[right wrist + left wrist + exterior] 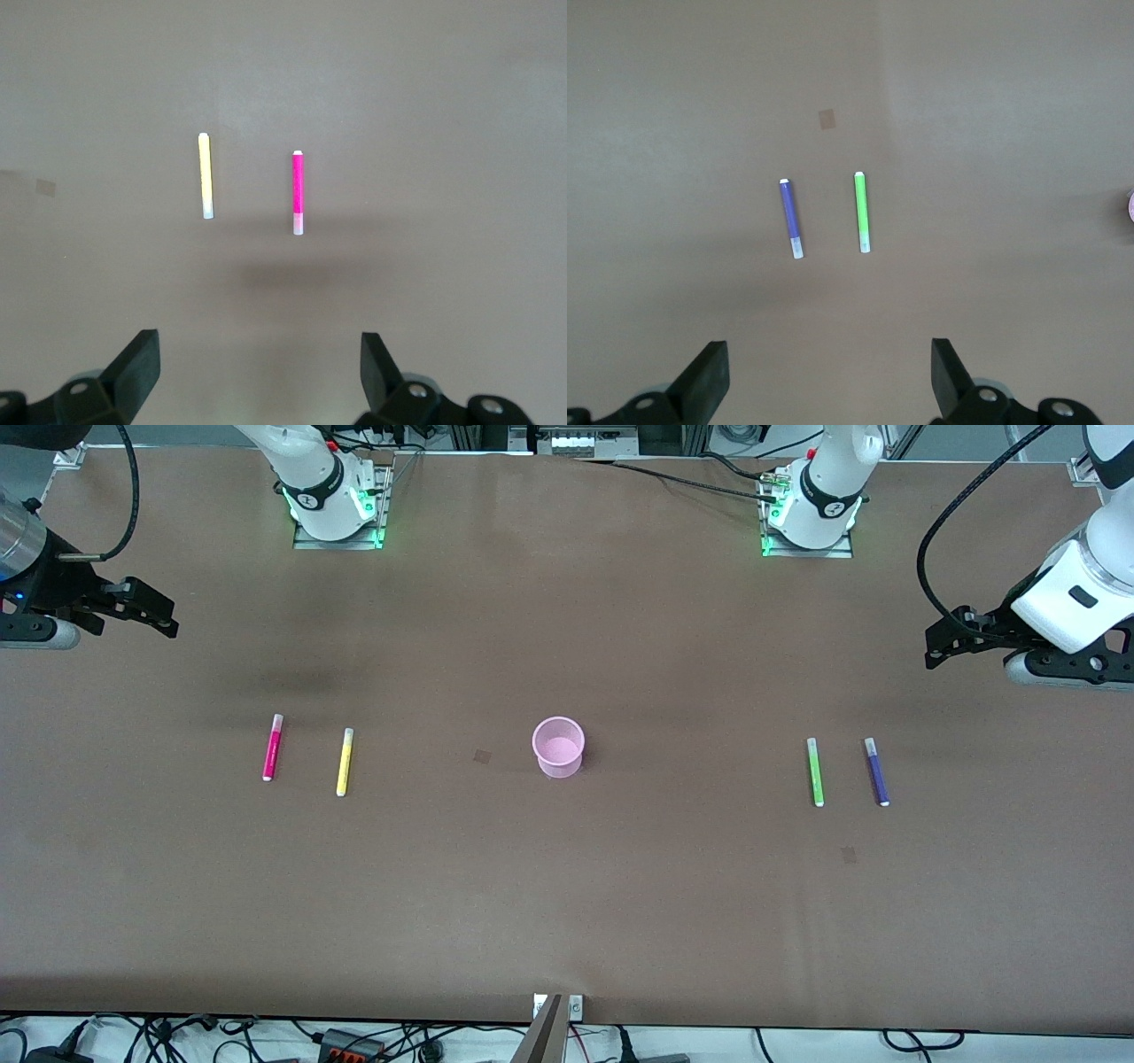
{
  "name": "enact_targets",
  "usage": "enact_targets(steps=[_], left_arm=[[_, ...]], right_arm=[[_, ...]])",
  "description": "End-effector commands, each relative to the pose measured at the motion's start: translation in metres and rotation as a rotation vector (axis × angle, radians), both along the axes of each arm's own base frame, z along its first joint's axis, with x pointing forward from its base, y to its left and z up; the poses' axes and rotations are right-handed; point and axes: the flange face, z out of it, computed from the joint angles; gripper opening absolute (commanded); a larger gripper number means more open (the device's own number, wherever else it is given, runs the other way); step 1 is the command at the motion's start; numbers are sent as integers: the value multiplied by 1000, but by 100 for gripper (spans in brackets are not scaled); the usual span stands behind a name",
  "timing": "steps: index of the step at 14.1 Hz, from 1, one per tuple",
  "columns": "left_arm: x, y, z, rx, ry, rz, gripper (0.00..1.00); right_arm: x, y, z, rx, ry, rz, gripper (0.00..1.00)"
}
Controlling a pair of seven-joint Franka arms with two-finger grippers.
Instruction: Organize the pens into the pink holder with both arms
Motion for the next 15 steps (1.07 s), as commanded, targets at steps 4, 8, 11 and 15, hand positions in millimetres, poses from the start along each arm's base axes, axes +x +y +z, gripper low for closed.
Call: enact_targets(steps=[4,8,11,15], left_arm=[[0,1,3,1,7,4,100],[0,2,2,1,8,9,100],[-2,1,-3,4,43,7,100],[6,0,-29,2,108,-8,100]], right_arm=[[-3,2,5,-4,-12,-6,100],[-2,-1,4,-3,-15,-14,100],[9,-2,-13,0,-4,-13,100],[37,-3,-59,6,20,-12,100]])
